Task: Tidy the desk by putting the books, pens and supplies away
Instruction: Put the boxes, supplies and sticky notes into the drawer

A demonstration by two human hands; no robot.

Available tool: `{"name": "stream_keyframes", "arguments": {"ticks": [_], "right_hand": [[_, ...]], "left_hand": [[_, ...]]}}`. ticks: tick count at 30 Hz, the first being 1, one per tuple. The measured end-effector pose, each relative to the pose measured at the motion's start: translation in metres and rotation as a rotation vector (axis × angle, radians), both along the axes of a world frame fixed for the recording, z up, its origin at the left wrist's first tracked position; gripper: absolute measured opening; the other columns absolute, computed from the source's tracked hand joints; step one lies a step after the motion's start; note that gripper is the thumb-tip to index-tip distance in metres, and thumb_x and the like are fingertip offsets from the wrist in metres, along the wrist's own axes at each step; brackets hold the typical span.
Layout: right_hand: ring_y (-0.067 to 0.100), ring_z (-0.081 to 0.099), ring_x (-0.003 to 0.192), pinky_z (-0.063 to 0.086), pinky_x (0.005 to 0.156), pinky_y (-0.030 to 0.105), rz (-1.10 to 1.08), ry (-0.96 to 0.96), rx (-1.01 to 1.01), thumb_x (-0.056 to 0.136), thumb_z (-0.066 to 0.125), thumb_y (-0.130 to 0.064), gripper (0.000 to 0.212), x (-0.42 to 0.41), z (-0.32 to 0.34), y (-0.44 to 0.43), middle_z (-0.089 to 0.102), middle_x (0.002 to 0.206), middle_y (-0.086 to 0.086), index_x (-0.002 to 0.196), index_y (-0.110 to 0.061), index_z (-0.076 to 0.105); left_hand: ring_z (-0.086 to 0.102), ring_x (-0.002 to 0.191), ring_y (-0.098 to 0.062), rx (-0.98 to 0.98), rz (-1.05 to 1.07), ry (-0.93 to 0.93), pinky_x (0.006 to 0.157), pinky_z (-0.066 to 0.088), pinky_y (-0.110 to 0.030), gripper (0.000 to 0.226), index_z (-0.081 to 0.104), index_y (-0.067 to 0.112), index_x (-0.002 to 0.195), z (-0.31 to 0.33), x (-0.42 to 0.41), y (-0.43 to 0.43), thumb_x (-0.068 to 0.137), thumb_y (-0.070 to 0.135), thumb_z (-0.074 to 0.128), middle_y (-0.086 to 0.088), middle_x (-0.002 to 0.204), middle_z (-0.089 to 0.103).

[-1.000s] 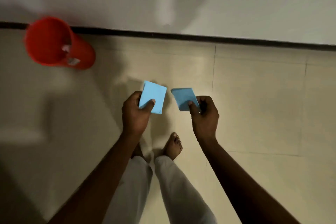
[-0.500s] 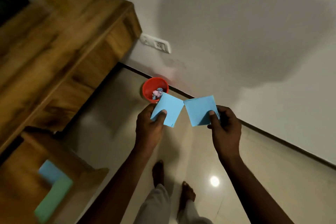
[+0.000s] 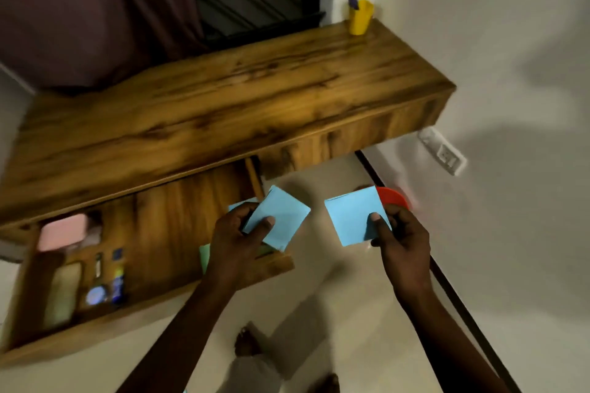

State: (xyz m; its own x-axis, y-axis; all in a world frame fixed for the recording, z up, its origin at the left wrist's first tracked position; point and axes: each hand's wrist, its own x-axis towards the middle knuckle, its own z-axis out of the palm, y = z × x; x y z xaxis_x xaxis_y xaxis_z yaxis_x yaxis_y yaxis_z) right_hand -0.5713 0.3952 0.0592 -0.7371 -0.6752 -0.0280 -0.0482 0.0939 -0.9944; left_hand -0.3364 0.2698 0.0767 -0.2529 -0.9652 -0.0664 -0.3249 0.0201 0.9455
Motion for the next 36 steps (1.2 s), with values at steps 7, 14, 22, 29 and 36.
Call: {"name": "stream_keyframes", "arguments": {"ticks": [7, 14, 22, 29, 36], "right_hand": [[0.008, 0.070, 0.091, 0.060, 0.068, 0.029, 0.341, 0.086, 0.007, 0.099, 0.066, -0.015, 0.013, 0.083, -0.009, -0.099, 0.075, 0.099, -0.013, 0.104, -0.026, 0.070], [0.012, 0.068, 0.102, 0.060, 0.084, 0.044, 0.575, 0.183, 0.159, 0.101, 0.061, -0.029, 0.013, 0.142, -0.037, -0.176, 0.074, 0.105, -0.009, 0.109, -0.025, 0.071], [0.015, 0.065, 0.105, 0.049, 0.085, 0.021, 0.868, 0.489, 0.346, 0.101, 0.062, -0.024, 0.018, 0.182, -0.063, -0.248, 0.070, 0.110, -0.008, 0.114, -0.016, 0.071], [0.014, 0.065, 0.110, 0.050, 0.087, 0.027, 1.101, 0.683, 0.492, 0.102, 0.059, -0.032, 0.022, 0.206, -0.088, -0.308, 0.071, 0.121, -0.006, 0.120, -0.024, 0.069], [0.017, 0.067, 0.108, 0.057, 0.087, 0.034, 1.217, 0.778, 0.585, 0.098, 0.063, -0.032, 0.019, 0.217, -0.113, -0.338, 0.071, 0.122, -0.006, 0.116, -0.035, 0.067]], "left_hand": [[0.071, 0.079, -0.002, 0.055, 0.160, -0.122, 0.060, 0.051, -0.014, 0.010, 0.076, 0.020, 0.098, -0.026, 0.119, -0.048, 0.088, 0.017, 0.077, 0.006, 0.088, 0.076], [0.071, 0.090, -0.019, 0.207, 0.074, -0.245, 0.078, 0.060, -0.043, 0.011, 0.071, 0.032, 0.092, -0.063, 0.205, -0.104, 0.082, 0.036, 0.070, 0.001, 0.093, 0.073], [0.066, 0.098, -0.013, 0.212, -0.179, -0.525, 0.069, 0.045, -0.012, 0.018, 0.075, 0.019, 0.107, -0.109, 0.248, -0.142, 0.092, 0.016, 0.067, 0.002, 0.107, 0.072], [0.066, 0.104, -0.013, 0.229, -0.264, -0.697, 0.076, 0.044, -0.020, 0.026, 0.075, 0.026, 0.110, -0.135, 0.258, -0.159, 0.086, 0.019, 0.070, 0.006, 0.116, 0.070], [0.060, 0.118, -0.016, 0.256, -0.283, -0.790, 0.087, 0.048, -0.025, 0.030, 0.073, 0.028, 0.120, -0.149, 0.253, -0.166, 0.091, 0.023, 0.064, 0.005, 0.131, 0.065]]}}
